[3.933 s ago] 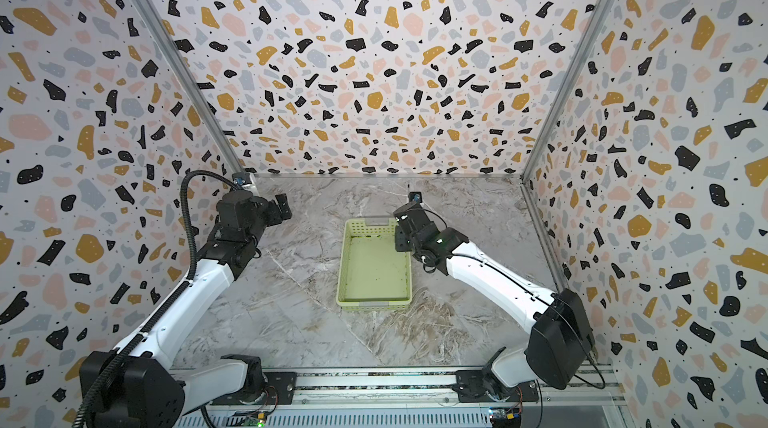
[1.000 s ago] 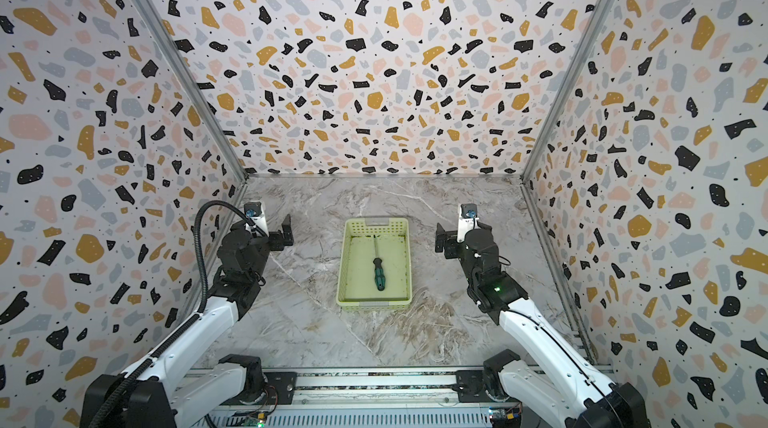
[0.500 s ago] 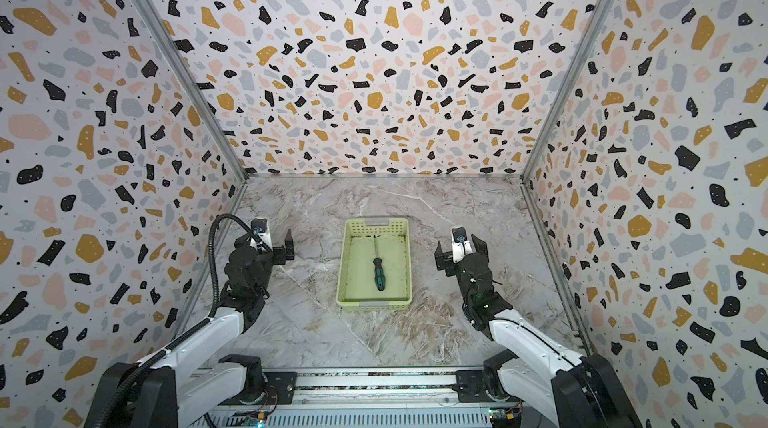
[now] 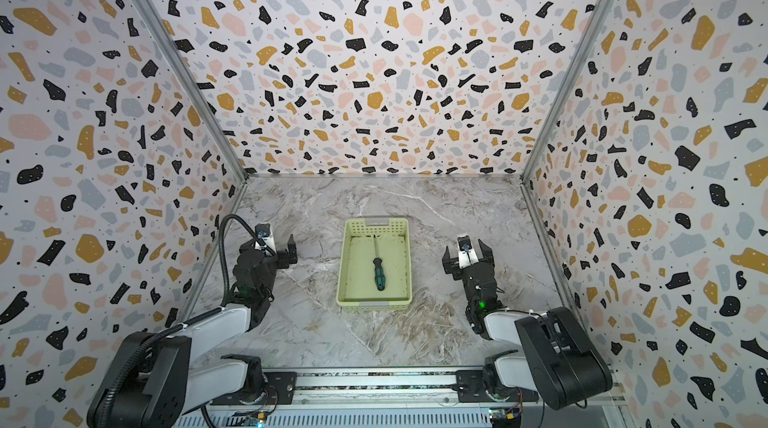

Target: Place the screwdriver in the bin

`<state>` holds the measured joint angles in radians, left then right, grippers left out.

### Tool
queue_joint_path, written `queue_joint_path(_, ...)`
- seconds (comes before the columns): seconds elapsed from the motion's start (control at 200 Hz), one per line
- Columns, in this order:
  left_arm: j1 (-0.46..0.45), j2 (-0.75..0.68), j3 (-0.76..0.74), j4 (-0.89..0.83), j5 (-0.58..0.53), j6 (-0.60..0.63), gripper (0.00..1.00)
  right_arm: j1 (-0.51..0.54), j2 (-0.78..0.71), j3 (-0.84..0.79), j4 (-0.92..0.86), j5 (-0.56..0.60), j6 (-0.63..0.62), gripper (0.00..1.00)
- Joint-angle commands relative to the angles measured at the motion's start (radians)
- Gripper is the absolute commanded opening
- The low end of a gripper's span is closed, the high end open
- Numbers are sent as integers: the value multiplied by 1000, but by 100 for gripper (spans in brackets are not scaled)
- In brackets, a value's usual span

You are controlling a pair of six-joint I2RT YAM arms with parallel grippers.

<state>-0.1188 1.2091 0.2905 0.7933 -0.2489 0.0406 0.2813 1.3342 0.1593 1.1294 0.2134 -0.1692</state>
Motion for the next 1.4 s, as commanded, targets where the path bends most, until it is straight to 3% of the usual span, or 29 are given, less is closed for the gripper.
queue_joint_path(0.0,2,-1,-2,82,-23,-16,99,-31,38,-12,137,-48,-5,99)
queue_joint_path(0.09,2,-1,-46,145,-19,-17,100,-62,49,-20,161,-59,30,99)
queue_joint_path(0.245,2,29,-94,235,29,4,100,-145,83,-35,190,-192,72,99)
queue_joint_path(0.35,2,70,-124,317,13,-1,100,-162,153,-59,342,-211,80,99)
queue_joint_path(0.496,3,164,-123,388,5,-1,100,-194,142,-29,262,-303,84,99)
queue_joint_path(0.731,19,181,-125,401,-16,-31,99,-246,150,28,145,-438,94,99)
queue_joint_path(1.392,27,191,-129,418,-53,-56,100,-252,150,30,142,-447,96,99)
